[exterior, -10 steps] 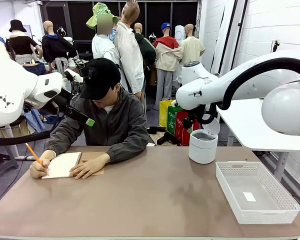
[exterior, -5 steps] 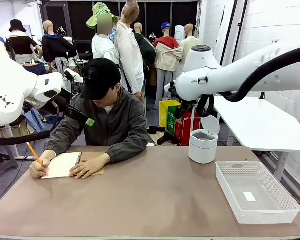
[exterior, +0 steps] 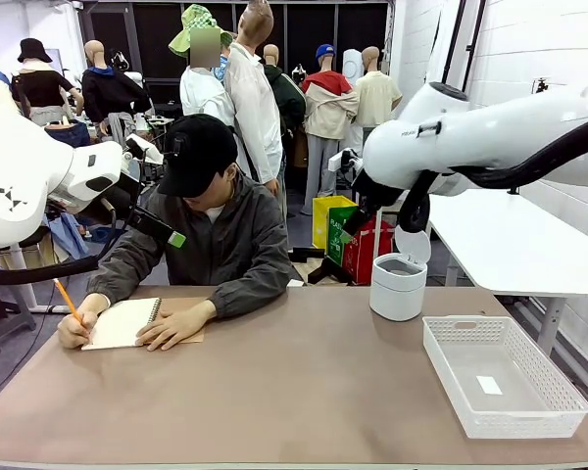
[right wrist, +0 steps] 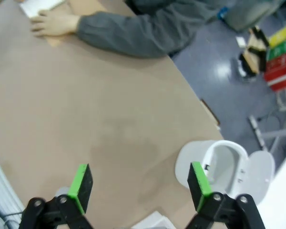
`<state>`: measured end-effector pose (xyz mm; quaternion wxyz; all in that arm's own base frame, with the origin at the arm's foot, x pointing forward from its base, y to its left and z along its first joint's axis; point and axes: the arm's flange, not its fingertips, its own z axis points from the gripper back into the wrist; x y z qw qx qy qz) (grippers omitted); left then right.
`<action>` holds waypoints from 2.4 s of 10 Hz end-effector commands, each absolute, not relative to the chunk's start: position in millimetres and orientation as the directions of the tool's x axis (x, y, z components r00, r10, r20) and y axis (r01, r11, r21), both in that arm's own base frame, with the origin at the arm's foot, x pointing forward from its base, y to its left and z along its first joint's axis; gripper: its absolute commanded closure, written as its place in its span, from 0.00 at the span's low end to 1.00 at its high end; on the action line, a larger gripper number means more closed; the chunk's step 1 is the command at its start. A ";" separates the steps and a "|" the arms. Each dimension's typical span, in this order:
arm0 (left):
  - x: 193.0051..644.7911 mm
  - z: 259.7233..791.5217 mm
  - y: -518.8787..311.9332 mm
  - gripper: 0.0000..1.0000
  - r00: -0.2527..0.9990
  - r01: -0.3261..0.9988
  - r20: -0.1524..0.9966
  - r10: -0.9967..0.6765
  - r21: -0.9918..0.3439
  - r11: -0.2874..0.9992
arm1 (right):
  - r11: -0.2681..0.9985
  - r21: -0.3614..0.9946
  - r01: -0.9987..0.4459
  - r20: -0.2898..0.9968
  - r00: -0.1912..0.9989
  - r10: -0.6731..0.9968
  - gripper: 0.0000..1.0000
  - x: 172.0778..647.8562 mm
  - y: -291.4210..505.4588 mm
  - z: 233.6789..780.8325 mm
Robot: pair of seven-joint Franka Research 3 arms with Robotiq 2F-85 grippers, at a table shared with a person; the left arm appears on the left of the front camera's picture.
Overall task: Sort the paper based on its condition.
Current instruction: If a person hands you a paper, place it in the Organizing basket , and if it's crumpled, put it in the Trash can.
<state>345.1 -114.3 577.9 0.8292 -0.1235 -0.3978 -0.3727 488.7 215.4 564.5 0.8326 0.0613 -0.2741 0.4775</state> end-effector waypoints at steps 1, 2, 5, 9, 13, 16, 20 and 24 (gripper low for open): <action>345.3 578.5 -113.1 0.00 0.411 0.719 0.749 -0.519 0.084 0.690 | 0.453 -0.115 -0.884 0.584 0.309 0.751 0.00 470.5 188.0 556.8; 345.3 578.5 -113.1 0.00 0.411 0.719 0.749 -0.519 0.084 0.690 | 0.445 -0.109 -0.889 0.609 0.294 0.736 0.00 463.1 180.6 554.9; 345.3 578.5 -113.1 0.00 0.411 0.719 0.749 -0.519 0.084 0.690 | 0.443 -0.127 -0.887 0.687 0.243 0.685 0.00 446.9 165.4 553.7; 345.3 578.5 -113.1 0.00 0.411 0.719 0.749 -0.519 0.084 0.690 | 0.457 -0.109 -0.883 0.675 0.272 0.686 0.00 450.8 164.8 561.5; 345.3 578.5 -113.1 0.00 0.411 0.719 0.749 -0.519 0.084 0.690 | 0.457 -0.109 -0.883 0.675 0.272 0.686 0.00 450.8 164.8 561.5; 345.3 578.5 -113.1 0.00 0.411 0.719 0.749 -0.519 0.084 0.690 | 0.457 -0.109 -0.883 0.675 0.272 0.686 0.00 450.8 164.8 561.5; 345.3 578.5 -113.1 0.00 0.411 0.719 0.749 -0.519 0.084 0.690 | 0.457 -0.109 -0.883 0.675 0.272 0.686 0.00 450.8 164.8 561.5; 345.3 578.5 -113.1 0.00 0.411 0.719 0.749 -0.519 0.084 0.690 | 0.457 -0.109 -0.883 0.675 0.272 0.686 0.00 450.8 164.8 561.5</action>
